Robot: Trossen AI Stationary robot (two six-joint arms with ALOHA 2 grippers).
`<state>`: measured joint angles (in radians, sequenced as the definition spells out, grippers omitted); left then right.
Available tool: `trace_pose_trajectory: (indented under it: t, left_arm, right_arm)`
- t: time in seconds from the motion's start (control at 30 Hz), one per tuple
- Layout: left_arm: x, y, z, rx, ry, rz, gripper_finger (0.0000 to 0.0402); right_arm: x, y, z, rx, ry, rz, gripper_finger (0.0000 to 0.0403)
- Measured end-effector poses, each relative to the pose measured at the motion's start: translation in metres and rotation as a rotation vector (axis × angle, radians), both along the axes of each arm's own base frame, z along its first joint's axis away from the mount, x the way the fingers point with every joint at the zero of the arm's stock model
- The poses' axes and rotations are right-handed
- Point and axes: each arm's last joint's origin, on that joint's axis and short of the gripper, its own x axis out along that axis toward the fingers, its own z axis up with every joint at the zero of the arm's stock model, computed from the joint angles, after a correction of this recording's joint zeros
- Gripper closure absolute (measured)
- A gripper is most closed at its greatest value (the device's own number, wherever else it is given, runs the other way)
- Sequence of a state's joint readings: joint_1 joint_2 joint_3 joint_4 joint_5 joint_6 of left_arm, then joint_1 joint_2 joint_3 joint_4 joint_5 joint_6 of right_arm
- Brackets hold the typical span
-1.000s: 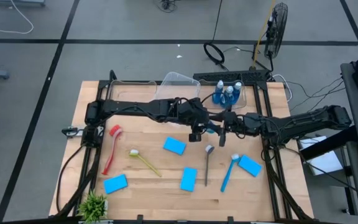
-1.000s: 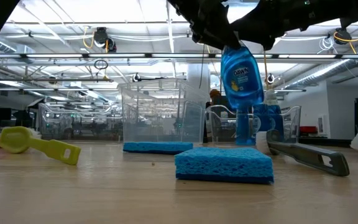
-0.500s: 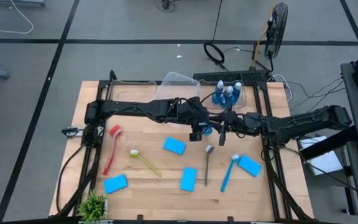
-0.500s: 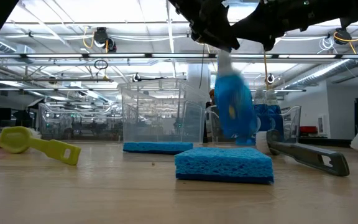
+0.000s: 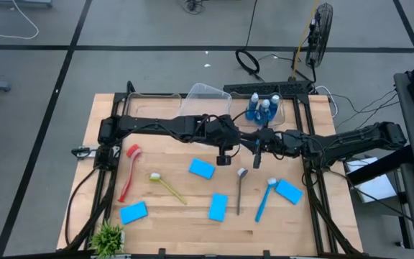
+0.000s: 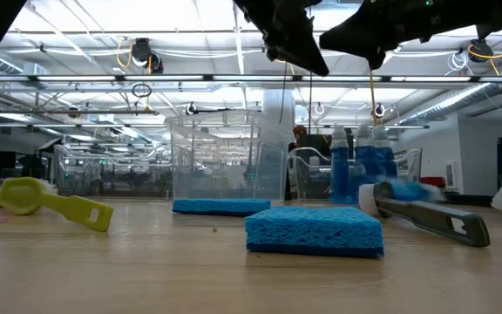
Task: Pick & Place Kitchen Sink Supplies
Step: Put the blue dish soap into the right transparent bin
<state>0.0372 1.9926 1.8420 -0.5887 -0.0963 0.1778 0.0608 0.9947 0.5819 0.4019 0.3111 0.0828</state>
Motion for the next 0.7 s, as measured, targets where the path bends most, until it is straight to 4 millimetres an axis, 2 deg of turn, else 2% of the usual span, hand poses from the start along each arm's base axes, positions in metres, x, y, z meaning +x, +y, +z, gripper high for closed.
trace_pose_trajectory:
  t: [0.27, 0.4, 0.6, 0.7]
  left_arm:
    - [-0.005, 0.0, -0.006, -0.041, 0.074, 0.039, 0.0397]
    - [-0.009, 0.0, -0.009, -0.081, 0.121, 0.092, 0.0389]
    - [-0.012, -0.001, -0.011, -0.108, 0.146, 0.122, 0.0398]
    - [-0.012, -0.002, -0.011, -0.117, 0.144, 0.13, 0.0385]
  right_arm:
    - [-0.007, 0.0, 0.0, -0.019, 0.046, 0.002, 0.0347]
    - [-0.022, 0.003, -0.001, -0.012, 0.129, -0.029, 0.0346]
    - [-0.052, 0.012, -0.005, 0.038, 0.236, -0.082, 0.0346]
    - [-0.062, 0.016, -0.01, 0.087, 0.295, -0.072, 0.0346]
